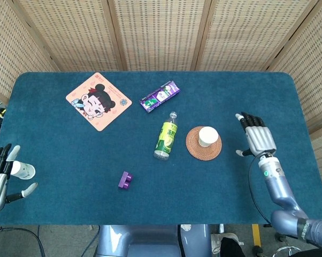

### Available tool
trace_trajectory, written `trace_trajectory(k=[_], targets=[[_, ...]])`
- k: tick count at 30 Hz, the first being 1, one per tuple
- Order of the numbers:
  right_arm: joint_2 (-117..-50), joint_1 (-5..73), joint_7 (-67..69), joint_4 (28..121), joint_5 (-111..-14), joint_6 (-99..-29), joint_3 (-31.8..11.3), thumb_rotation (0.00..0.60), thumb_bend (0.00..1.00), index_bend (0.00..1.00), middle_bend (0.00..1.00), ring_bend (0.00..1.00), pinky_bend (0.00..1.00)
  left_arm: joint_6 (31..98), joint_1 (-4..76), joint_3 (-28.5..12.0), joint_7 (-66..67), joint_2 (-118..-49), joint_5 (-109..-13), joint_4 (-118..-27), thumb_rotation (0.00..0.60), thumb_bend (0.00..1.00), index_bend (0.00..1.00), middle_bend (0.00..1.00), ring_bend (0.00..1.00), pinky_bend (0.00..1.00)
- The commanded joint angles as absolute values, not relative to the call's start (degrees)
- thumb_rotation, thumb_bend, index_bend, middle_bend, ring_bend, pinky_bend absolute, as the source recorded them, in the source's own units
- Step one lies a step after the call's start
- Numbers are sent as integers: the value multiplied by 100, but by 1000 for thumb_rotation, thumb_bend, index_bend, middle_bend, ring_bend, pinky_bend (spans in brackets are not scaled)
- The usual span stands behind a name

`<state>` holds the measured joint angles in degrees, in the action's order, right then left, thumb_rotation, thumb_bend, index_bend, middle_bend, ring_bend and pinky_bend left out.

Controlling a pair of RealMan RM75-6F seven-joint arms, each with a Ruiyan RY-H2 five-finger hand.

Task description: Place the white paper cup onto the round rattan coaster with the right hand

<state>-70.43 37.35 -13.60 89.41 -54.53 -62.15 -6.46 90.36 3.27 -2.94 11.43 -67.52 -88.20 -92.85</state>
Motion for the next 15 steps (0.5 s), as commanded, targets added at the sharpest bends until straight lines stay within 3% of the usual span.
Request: trace_trajectory(k=[1, 7, 15], targets=[[-6970, 3018, -916, 9264, -6505, -7251, -261, 600, 31, 0, 0, 0, 34, 9057, 315, -274, 1153, -6735, -8853, -9320, 0, 52, 0, 0, 0, 0], [-7238, 2155, -765, 9229, -7811, -8508, 276, 600, 31, 0, 0, 0, 33, 9061, 294, -241, 1152, -6684, -8880, -9381, 0, 51, 0, 0, 0, 0], [-7336, 1637, -856, 9083, -8544, -9194, 466, 600, 30, 0, 0, 0, 32, 9071, 295, -202, 1228, -6685, -8974, -9424, 0, 52, 0, 0, 0, 0]])
